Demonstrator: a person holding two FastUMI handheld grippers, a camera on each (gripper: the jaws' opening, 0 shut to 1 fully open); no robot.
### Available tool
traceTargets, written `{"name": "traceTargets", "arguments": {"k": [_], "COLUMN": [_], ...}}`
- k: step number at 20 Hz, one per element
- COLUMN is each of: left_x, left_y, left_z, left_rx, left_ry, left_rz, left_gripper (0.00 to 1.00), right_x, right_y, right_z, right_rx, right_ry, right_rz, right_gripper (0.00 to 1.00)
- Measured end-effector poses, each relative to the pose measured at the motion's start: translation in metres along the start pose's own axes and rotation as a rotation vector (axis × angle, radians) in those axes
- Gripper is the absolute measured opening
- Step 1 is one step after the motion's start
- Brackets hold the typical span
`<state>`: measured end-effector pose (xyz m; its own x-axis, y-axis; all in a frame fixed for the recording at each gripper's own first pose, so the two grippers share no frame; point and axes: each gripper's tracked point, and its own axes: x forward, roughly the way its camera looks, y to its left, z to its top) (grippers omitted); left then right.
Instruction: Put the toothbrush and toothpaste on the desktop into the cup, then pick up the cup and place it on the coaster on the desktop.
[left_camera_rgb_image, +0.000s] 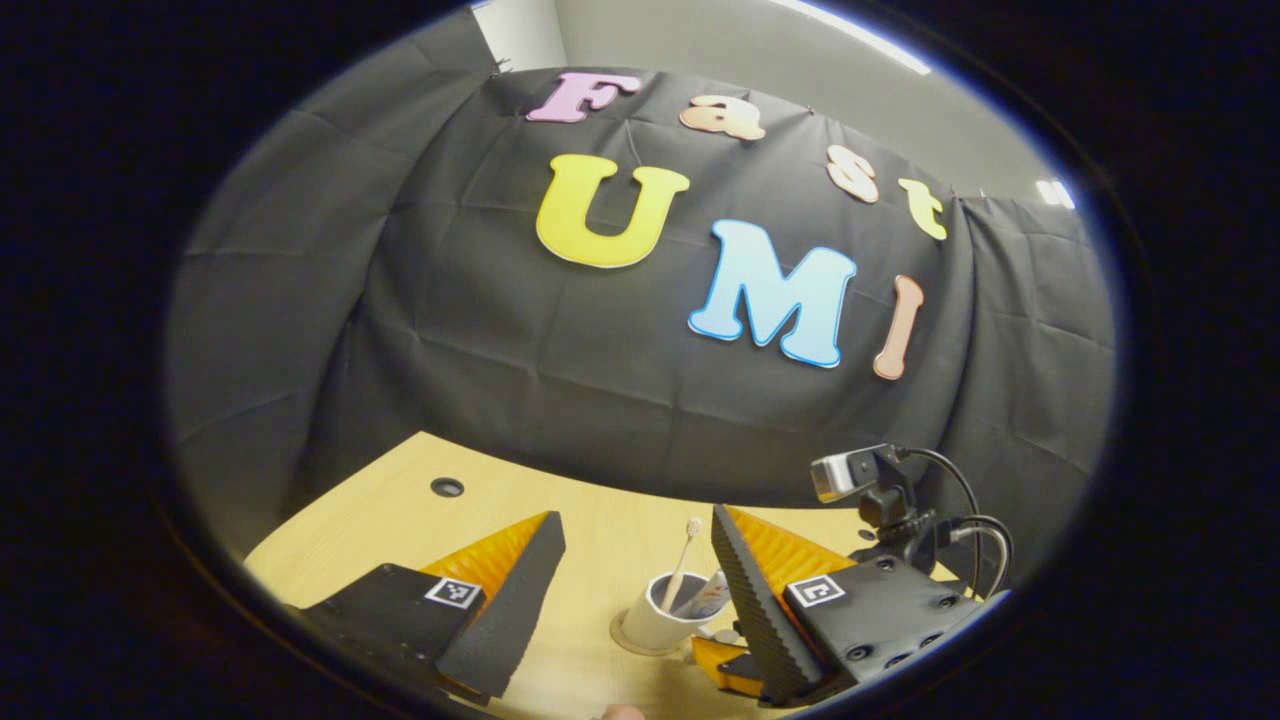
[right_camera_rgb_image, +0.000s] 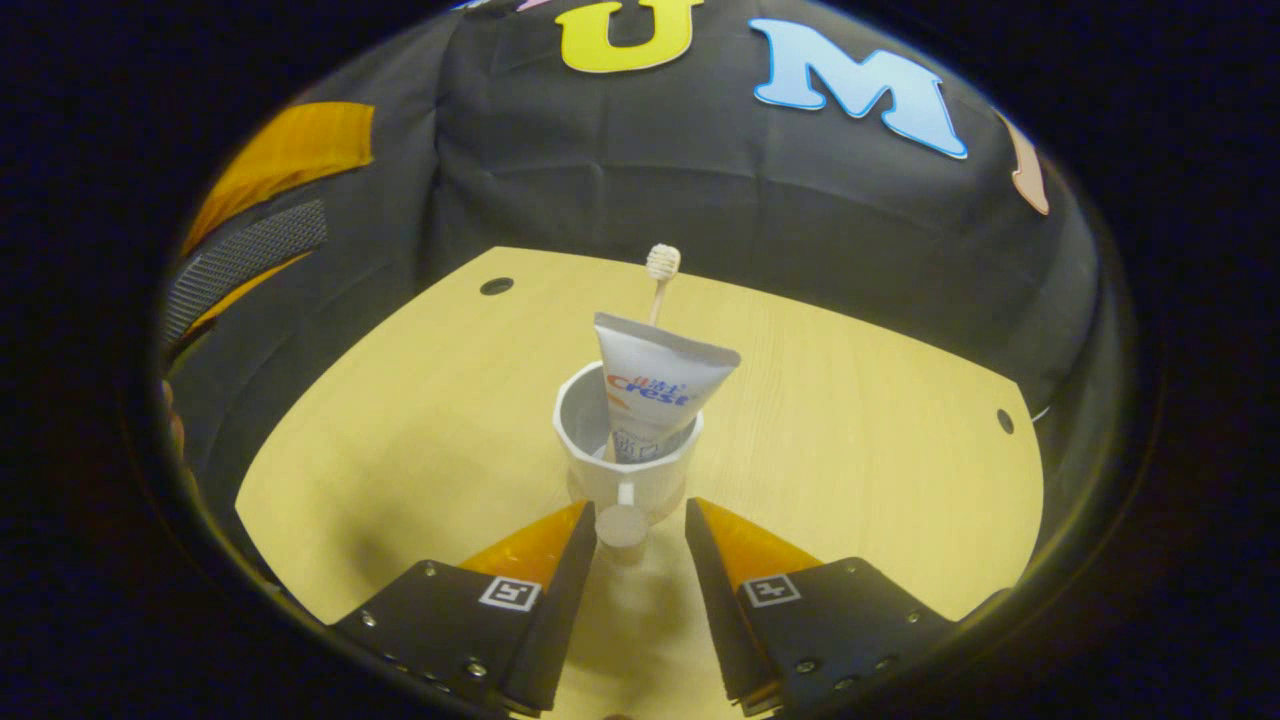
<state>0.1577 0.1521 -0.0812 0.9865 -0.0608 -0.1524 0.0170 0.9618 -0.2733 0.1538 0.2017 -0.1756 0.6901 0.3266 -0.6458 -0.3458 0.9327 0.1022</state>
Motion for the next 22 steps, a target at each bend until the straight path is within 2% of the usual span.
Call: {"name": "traceTargets", "arguments": {"k": [5,12,16,17,18,22], "left_x": [0.001,-0.006,-0.017,-0.021,-0.024,-0.037], "left_y": [-0.021,-0.048,-0.064,-0.067,-0.070,-0.080], "left_z": [0.001,0.004,0.007,0.009,0.010,0.010], "left_rx": [0.000,-0.011,-0.015,-0.014,-0.010,0.004], "left_ry": [-0.003,-0.016,-0.014,-0.019,-0.026,-0.026], "left_rz": [-0.006,-0.008,-0.010,-0.006,-0.002,0.009], "left_gripper": [0.95,0.95,0.95,0.95,0.91,0.95], "right_x": [-0.045,-0.132,-0.176,-0.183,-0.190,-0.215], "right_y": [-0.014,-0.073,-0.102,-0.107,-0.112,-0.122], "right_z": [0.002,0.039,0.057,0.059,0.061,0.064], "right_rx": [0.038,0.164,0.193,0.199,0.202,0.186], "right_ry": [-0.083,-0.301,-0.404,-0.419,-0.431,-0.468], "right_rz": [-0.015,-0.127,-0.182,-0.189,-0.196,-0.217], "right_gripper": [0.58,0.58,0.58,0.58,0.58,0.58]}}
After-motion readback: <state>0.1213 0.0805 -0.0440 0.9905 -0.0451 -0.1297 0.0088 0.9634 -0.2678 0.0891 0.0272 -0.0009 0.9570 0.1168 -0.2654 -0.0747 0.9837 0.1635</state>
